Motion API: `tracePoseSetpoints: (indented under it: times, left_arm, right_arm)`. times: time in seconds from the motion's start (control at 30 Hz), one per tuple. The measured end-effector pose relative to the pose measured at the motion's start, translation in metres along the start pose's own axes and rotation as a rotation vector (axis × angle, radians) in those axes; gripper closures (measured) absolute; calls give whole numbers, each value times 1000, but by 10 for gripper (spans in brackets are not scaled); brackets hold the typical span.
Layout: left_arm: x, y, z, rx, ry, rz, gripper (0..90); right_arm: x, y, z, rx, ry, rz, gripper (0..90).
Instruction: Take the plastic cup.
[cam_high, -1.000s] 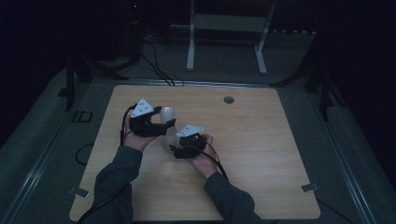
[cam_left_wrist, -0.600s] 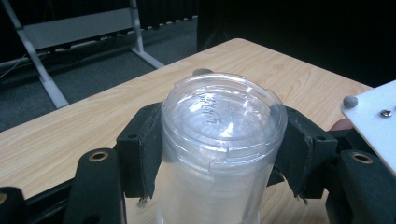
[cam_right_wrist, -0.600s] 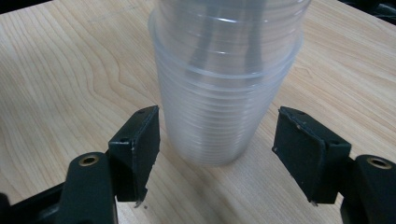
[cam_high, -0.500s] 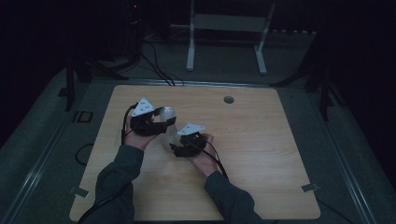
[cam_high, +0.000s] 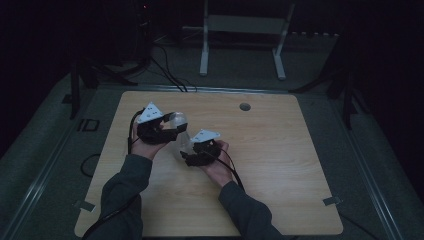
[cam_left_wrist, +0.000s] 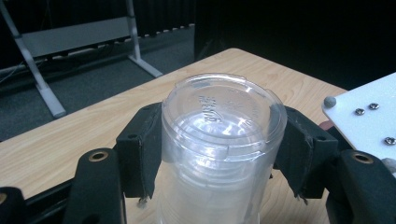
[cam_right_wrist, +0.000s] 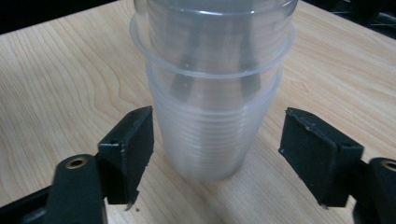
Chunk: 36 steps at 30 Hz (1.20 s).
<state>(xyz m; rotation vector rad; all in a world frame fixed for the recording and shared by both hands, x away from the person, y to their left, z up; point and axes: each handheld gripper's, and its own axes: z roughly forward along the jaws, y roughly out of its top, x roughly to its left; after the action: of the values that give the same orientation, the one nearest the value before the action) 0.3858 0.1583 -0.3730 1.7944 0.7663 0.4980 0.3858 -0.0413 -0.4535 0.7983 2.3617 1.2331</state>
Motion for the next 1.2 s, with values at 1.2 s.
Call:
tracePoseSetpoints:
  times: [1.2]
  left_arm:
    - [1, 12, -6, -4, -9, -28, 413]
  right_arm:
    - [0, 15, 11, -28, 8, -17, 229]
